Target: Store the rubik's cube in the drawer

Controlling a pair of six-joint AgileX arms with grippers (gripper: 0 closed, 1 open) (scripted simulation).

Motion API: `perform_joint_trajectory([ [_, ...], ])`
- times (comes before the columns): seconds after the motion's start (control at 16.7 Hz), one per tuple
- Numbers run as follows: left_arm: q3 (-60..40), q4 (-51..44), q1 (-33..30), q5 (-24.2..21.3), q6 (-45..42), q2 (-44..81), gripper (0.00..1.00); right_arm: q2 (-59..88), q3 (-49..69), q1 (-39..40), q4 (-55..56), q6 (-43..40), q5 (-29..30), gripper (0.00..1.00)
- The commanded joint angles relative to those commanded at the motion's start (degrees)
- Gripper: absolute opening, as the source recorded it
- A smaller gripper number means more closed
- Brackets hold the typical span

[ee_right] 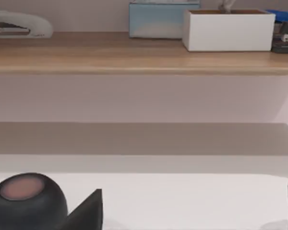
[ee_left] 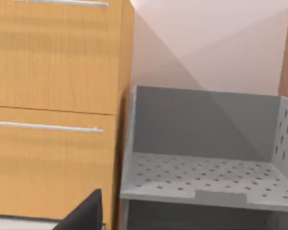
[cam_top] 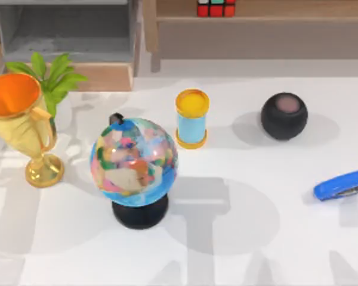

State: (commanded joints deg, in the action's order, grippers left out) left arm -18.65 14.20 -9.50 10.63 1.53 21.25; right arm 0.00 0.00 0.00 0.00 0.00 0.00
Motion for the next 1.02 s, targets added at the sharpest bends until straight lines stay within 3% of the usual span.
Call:
perform_joint_trajectory([
  [0.54,-38.17,22.59,-20.82,18.88,-0.83,59.63,1.00,0.00,0.00,0.00,0.00,0.00,0.00,1.00],
  [0.78,-52.69,28.43,-29.46,24.87,-1.66,85.15,1.00,0.00,0.00,0.00,0.00,0.00,0.00,1.00],
  [1.02,-62.28,31.94,-34.66,29.10,-2.30,102.19,1.00,0.00,0.00,0.00,0.00,0.00,0.00,1.00],
])
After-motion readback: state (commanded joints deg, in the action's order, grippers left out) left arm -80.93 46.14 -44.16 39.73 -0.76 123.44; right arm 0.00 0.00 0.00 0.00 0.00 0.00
